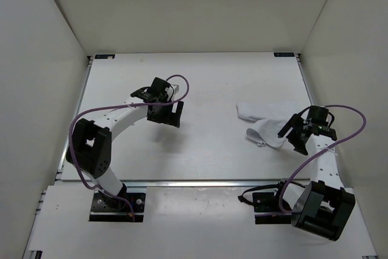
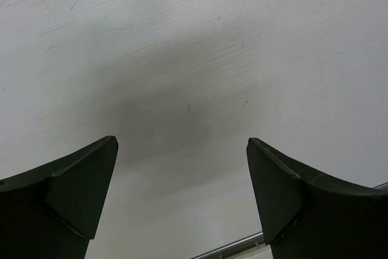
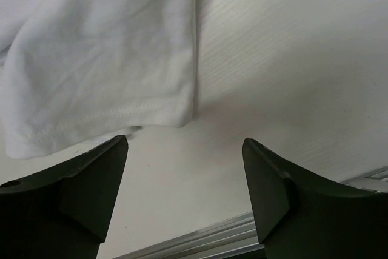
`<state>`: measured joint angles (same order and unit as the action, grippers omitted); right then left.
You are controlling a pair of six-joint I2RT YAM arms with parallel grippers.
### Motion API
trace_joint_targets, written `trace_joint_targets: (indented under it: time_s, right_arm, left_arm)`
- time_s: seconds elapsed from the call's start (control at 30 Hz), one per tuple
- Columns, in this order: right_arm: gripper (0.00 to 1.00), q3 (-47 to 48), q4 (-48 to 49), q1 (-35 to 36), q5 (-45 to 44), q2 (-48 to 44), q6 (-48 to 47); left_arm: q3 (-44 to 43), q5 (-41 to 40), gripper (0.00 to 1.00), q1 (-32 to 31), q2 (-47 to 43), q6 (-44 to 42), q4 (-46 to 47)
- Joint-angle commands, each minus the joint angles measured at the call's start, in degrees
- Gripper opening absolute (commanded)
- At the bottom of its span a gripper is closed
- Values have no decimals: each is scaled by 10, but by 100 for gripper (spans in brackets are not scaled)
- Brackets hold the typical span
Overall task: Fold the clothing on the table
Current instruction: Move the skirt to the center of the board
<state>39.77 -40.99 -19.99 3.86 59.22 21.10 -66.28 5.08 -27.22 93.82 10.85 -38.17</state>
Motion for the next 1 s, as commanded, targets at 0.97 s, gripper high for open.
trace_joint_targets:
  time_s: [0.97]
  right_arm:
    - [50,-81,116,-6,50,77,66]
  left_arm:
    - [7,32,98,23,-56,-3,63]
